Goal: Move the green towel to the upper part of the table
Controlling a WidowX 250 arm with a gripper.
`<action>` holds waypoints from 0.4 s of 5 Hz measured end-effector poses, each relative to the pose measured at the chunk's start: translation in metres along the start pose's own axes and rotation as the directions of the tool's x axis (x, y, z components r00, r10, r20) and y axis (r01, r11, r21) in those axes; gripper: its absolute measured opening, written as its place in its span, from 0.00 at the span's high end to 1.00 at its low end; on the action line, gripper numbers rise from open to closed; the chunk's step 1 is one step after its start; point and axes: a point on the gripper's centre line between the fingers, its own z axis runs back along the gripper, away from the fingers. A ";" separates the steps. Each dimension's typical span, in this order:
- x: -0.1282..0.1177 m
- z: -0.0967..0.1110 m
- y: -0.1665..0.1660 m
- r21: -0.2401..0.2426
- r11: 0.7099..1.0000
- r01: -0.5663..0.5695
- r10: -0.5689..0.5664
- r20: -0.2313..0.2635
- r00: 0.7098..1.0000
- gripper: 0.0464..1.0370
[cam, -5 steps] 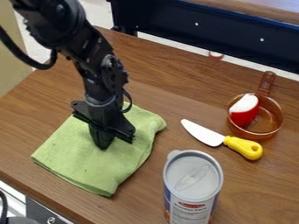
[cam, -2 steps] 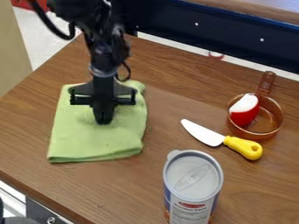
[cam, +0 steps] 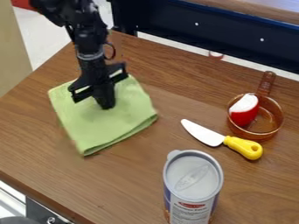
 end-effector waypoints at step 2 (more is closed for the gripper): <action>0.011 -0.002 -0.037 -0.138 0.928 -0.346 0.357 0.058 0.932 0.99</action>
